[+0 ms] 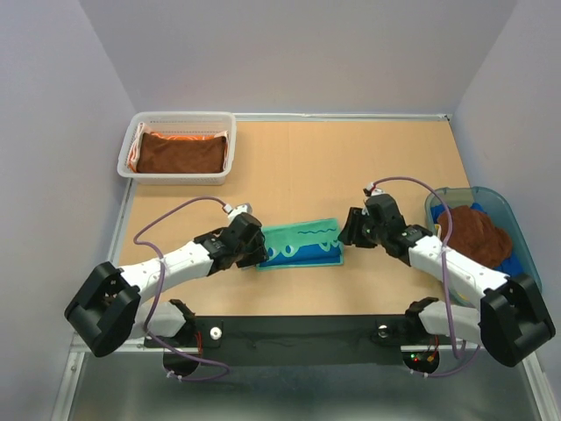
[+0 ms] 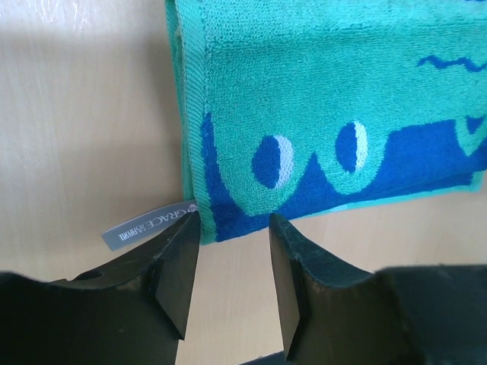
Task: Fold and stack the towels
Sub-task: Fold the towel
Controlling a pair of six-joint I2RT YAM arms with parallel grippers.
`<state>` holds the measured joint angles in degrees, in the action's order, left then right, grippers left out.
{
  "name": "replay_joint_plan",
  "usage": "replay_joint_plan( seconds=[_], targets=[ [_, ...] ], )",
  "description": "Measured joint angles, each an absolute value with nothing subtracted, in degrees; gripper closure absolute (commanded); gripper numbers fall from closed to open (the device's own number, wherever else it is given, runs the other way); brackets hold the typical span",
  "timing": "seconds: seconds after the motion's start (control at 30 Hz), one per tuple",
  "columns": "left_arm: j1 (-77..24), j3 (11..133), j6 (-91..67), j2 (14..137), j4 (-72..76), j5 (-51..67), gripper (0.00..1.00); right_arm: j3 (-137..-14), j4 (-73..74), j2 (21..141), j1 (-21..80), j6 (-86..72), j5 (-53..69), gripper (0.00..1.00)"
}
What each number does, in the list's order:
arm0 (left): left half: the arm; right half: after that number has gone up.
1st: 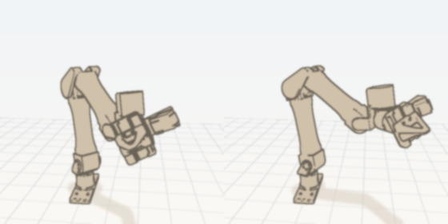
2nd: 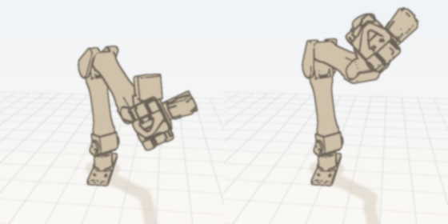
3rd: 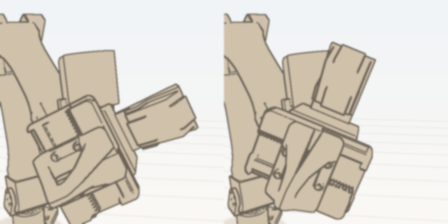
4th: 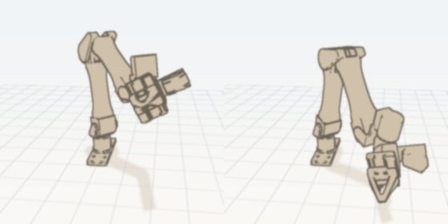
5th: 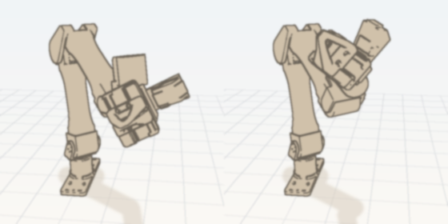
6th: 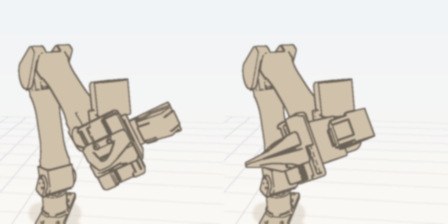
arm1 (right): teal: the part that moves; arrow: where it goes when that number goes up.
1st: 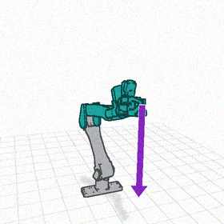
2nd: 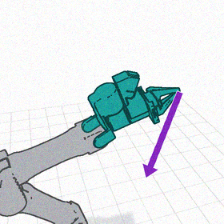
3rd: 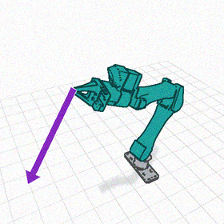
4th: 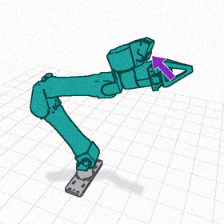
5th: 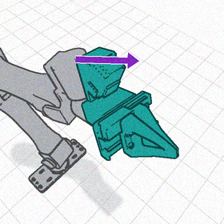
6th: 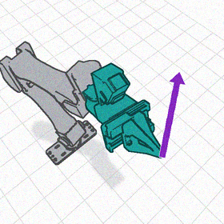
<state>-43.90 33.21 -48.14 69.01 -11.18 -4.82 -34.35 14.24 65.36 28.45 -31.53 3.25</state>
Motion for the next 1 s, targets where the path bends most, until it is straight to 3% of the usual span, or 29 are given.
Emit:
replay_joint_plan(
  seconds=[0.33, 0.43, 0.57, 0.63, 1.0],
  targets=[
    [-43.9, 33.1, -48.5, 72.6, -9.9, -4.8, 0.62, -31.9, 9.4, 70.3, 28.1, -33.3, 8.4, 0.56],
    [-43.9, 32.9, -48.6, 73.3, -9.6, -4.8, 0.74, -31.8, 8.6, 70.8, 28.1, -33.5, 9.0, 0.65],
    [-43.9, 32.6, -48.8, 73.5, -9.4, -4.8, 0.89, -31.9, 8.2, 71.0, 28.1, -33.7, 9.6, 0.92],
    [-43.9, 32.6, -48.9, 73.5, -9.4, -4.8, 0.93, -31.9, 8.1, 71.0, 28.1, -33.9, 9.7, 0.99],
    [-43.9, 32.6, -49.0, 71.2, -11.6, -6.2, 0.96, -31.9, 8.9, 66.1, 28.1, -34.2, 11.0, 0.99]
  ],
)
